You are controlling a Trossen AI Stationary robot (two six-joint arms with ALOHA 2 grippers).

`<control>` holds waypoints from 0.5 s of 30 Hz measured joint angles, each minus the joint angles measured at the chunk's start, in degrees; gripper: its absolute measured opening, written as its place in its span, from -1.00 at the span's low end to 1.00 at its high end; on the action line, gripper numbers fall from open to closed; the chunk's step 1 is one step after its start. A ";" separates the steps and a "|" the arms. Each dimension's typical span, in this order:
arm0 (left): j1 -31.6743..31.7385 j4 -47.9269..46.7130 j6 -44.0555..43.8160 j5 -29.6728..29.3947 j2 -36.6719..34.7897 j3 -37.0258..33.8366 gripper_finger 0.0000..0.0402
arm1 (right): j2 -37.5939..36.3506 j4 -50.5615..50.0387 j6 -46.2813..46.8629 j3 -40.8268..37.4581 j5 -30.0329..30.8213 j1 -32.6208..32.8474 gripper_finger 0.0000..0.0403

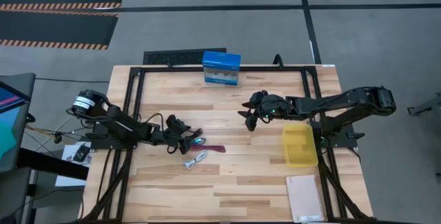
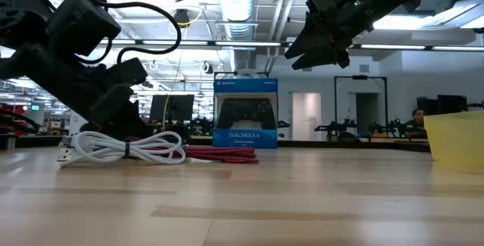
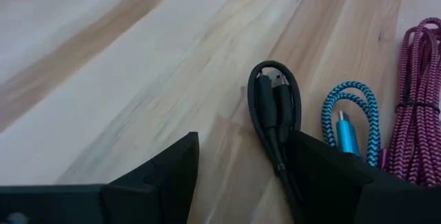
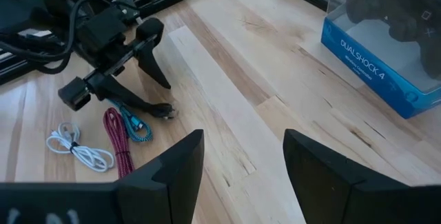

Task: Pick and place USB-C Cables
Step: Put the black charger cable into the yellow bin

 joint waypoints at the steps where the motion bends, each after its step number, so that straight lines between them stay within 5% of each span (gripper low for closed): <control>1: 0.01 -0.32 0.62 -0.32 -0.80 -0.05 0.05 | 0.00 0.00 0.00 0.00 0.00 0.00 0.11; 8: 0.05 -0.34 3.89 0.46 -7.13 -0.08 0.05 | 0.00 0.00 0.00 0.00 -0.02 0.00 0.11; 15: 0.05 -3.16 3.68 2.41 -5.47 -0.06 0.05 | 0.00 0.00 0.00 0.00 -0.02 0.00 0.11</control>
